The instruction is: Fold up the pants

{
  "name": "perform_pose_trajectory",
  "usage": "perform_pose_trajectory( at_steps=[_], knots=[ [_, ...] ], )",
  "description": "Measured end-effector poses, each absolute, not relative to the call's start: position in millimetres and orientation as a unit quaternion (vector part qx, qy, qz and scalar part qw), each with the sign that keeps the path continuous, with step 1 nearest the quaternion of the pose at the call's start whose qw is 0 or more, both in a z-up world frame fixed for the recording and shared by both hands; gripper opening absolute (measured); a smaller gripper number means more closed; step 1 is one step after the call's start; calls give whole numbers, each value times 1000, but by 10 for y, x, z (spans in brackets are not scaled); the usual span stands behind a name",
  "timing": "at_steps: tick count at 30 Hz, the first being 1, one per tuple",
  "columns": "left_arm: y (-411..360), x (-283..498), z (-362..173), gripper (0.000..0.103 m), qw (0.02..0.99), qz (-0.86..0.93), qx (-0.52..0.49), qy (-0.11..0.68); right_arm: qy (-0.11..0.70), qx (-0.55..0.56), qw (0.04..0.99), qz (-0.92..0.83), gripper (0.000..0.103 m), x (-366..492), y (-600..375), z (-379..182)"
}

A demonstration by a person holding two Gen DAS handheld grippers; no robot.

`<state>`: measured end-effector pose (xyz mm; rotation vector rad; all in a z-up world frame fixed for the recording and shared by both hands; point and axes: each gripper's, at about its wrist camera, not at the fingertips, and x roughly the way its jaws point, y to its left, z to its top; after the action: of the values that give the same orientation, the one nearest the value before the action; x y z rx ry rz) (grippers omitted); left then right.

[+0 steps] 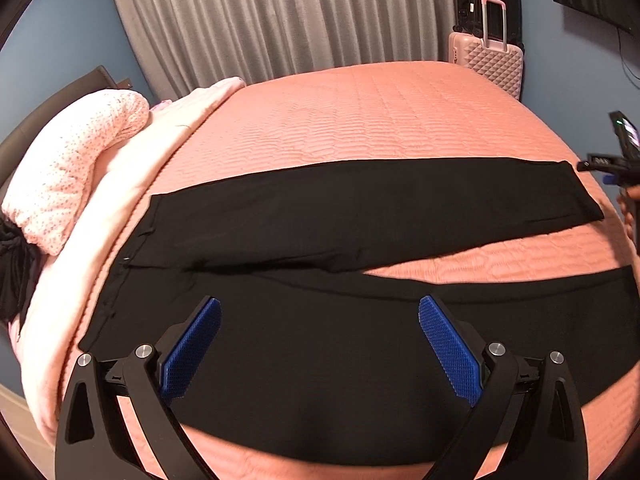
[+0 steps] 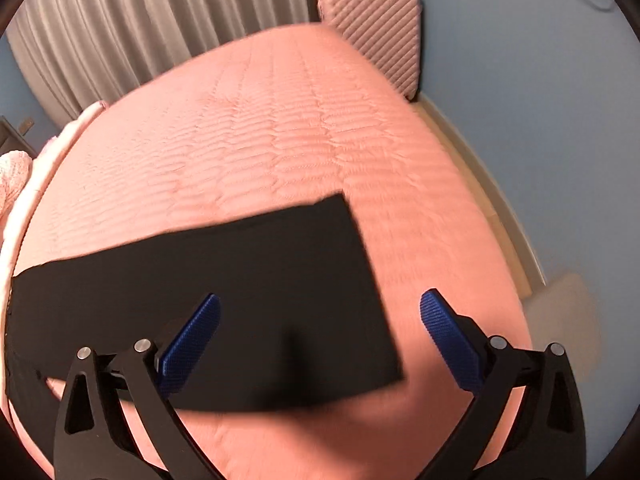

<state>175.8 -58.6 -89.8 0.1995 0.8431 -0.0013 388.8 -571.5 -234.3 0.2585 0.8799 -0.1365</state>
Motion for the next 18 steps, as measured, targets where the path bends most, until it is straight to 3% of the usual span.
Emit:
perform_pose_trajectory(
  at_steps=[5,9,12,14,18],
  knots=[
    [-555,2122,-1203,97,899,-26,60,434,465,125,876,-31,96,4425,-5862,-2601],
    [-343,2367,-1367,97,897,-21,34,441,464,55,884,-21,94,4530,-5717,-2663],
    [-59,2645,-1427,97,895,1,34,445,452,57,890,-19,81,4507,-5737,-2653],
    [299,2923,-1446,98,895,35,29,443,446,60,893,-20,66,4478,-5760,-2644],
    [1072,3507,-1450,97,884,73,-6,461,441,57,895,-34,52,4456,-5764,-2620]
  ],
)
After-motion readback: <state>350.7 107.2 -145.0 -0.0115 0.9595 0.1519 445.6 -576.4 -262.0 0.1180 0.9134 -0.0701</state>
